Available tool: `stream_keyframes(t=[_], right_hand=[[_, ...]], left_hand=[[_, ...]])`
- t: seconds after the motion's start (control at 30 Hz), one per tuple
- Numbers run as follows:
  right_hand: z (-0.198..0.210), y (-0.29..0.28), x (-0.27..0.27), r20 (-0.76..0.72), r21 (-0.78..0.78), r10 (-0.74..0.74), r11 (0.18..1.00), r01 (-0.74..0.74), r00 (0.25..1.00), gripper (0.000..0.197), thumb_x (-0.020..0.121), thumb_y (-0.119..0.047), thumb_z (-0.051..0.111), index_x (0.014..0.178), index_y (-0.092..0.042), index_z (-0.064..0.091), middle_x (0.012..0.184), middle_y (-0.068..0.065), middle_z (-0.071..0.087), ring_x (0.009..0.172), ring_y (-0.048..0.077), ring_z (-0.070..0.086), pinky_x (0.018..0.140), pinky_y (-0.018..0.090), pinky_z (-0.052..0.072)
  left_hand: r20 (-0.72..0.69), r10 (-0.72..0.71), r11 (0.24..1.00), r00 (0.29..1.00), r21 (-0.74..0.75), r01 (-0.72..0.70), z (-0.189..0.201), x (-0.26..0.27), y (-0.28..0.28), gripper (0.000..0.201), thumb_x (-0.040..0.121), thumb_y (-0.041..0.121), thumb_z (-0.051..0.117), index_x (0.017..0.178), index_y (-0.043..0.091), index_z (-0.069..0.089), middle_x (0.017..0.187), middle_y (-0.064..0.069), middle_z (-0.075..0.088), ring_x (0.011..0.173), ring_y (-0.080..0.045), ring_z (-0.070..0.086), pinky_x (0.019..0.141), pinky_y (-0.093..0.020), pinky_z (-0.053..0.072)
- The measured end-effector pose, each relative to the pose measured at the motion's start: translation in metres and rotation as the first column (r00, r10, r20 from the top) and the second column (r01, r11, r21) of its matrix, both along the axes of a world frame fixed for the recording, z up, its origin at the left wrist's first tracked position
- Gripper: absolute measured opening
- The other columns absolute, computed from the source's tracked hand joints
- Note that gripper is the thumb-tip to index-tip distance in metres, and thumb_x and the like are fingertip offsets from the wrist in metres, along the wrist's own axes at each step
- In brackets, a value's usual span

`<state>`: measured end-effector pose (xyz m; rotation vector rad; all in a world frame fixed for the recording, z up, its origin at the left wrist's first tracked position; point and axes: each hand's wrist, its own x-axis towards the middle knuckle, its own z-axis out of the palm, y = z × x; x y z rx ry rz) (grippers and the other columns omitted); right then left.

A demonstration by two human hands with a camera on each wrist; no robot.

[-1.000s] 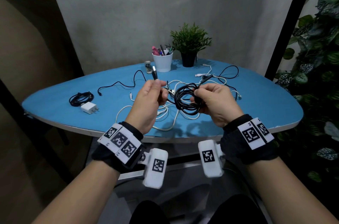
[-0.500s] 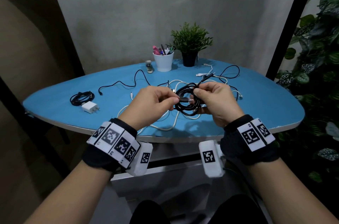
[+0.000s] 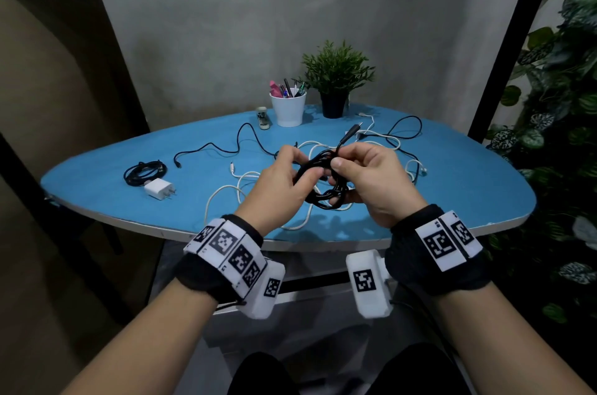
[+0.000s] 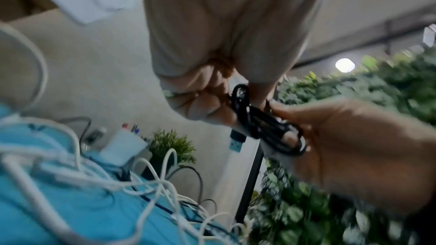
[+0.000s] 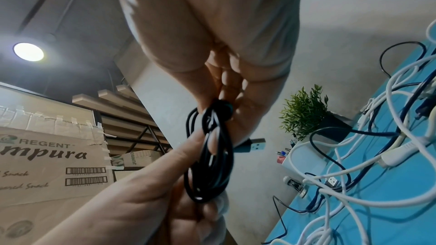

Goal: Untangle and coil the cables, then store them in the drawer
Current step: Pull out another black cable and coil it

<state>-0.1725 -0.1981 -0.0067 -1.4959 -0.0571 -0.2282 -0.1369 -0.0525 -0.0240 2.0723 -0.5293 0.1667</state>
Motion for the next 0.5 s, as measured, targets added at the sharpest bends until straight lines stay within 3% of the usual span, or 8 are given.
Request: stream_keyframes(t=[0.07,0.17,0.23,0.33,0.4,0.5], right_hand=[[-0.001,0.0,0.0,0.0,-0.004,0.005,1.0,-0.005,1.0,0.009,0.092,0.002,0.051,0.09,-0.004,0.058,0.073,0.01,0.059,0.061,0.013,0.056,0.044,0.032,0.054],[-0.003,0.0,0.0,0.0,-0.002,0.013,1.0,-0.013,1.0,0.011,0.092,0.002,0.051,0.089,-0.005,0.058,0.077,0.013,0.059,0.061,0.014,0.056,0.044,0.031,0.054],[-0.004,0.001,0.001,0.007,-0.001,0.014,1.0,-0.014,1.0,0.012,0.092,0.002,0.051,0.086,-0.006,0.058,0.078,0.014,0.058,0.062,0.015,0.056,0.044,0.031,0.054],[-0.003,-0.001,0.002,0.022,-0.007,0.018,1.0,-0.017,1.0,0.014,0.091,0.003,0.051,0.083,-0.007,0.057,0.075,0.011,0.056,0.063,0.016,0.055,0.044,0.033,0.055],[-0.003,-0.001,0.002,0.026,-0.019,0.024,1.0,-0.024,0.999,0.016,0.091,0.003,0.051,0.081,-0.007,0.057,0.073,0.01,0.055,0.063,0.017,0.054,0.045,0.034,0.055],[-0.003,0.0,0.001,0.028,-0.049,0.047,0.998,-0.045,0.999,0.016,0.091,0.003,0.052,0.081,-0.008,0.058,0.073,0.009,0.056,0.064,0.017,0.056,0.047,0.038,0.055]], left_hand=[[-0.165,-0.103,0.976,0.981,-0.209,0.067,0.001,0.0,0.0,0.01,0.092,0.027,0.056,0.091,0.025,0.046,0.074,-0.004,0.068,0.063,-0.012,0.059,0.064,-0.024,0.045],[-0.293,-0.167,0.914,0.941,-0.405,0.036,0.004,0.0,0.0,0.009,0.091,0.015,0.059,0.087,0.021,0.053,0.072,-0.001,0.069,0.062,-0.006,0.056,0.057,-0.019,0.036],[-0.407,-0.237,0.866,0.882,-0.501,0.002,0.006,0.001,0.003,0.008,0.089,0.013,0.059,0.09,0.02,0.055,0.074,0.003,0.071,0.066,-0.006,0.055,0.059,-0.022,0.032],[-0.551,-0.4,0.795,0.733,-0.607,-0.022,0.011,0.0,0.007,0.011,0.091,0.018,0.054,0.1,0.02,0.06,0.082,0.005,0.07,0.068,-0.006,0.055,0.061,-0.022,0.032],[-0.617,-0.46,0.743,0.639,-0.661,-0.104,0.015,-0.001,0.01,0.018,0.094,0.027,0.048,0.096,0.019,0.064,0.084,0.001,0.069,0.07,-0.008,0.057,0.064,-0.024,0.035],[-0.665,-0.444,0.702,0.601,-0.674,-0.227,0.018,0.001,0.009,0.018,0.093,0.025,0.051,0.089,0.016,0.066,0.079,-0.002,0.065,0.063,-0.009,0.06,0.061,-0.023,0.043]])
